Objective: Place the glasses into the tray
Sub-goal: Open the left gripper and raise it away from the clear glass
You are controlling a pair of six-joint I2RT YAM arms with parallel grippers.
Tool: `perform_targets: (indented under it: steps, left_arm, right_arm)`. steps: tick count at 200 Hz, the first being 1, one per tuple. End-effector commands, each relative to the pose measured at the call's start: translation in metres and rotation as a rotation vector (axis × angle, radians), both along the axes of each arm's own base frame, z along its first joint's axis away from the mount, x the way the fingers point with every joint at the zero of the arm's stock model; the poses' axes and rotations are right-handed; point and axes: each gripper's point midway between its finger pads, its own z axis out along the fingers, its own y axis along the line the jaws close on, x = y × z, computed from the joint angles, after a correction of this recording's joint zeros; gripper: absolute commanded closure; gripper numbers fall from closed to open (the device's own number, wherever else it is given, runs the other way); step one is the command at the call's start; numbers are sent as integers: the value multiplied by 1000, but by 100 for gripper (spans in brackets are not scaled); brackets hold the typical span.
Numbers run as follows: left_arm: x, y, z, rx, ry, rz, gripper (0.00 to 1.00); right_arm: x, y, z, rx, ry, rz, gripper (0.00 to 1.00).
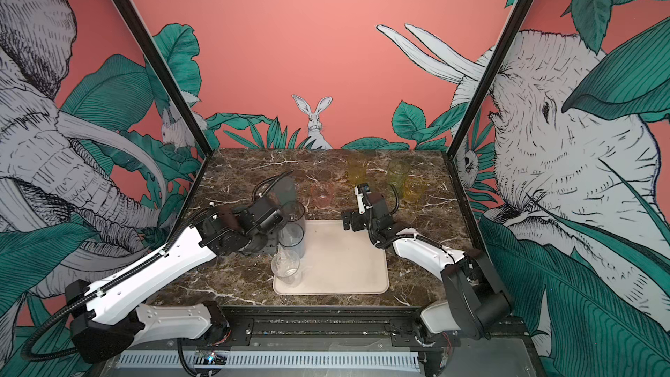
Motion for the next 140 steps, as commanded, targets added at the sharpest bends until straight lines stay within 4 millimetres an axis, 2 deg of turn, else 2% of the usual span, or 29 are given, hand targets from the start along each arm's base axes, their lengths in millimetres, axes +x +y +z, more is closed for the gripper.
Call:
perform_targets:
  steps: [1, 37, 95, 140]
  left_arm:
    - [9, 21, 26, 17, -108, 32, 47]
    - [20, 31, 43, 15, -228, 32, 41]
    - [36, 48, 65, 61, -392, 29, 29]
    - [47, 50, 66, 109, -476, 0, 22]
  right_arm:
    - [2, 6, 23, 33, -49, 16, 1]
    - [2, 4, 36, 38, -42, -5, 1]
    - [4, -14, 69, 51, -42, -122, 1]
    - [4, -24, 86, 34, -4, -171, 1]
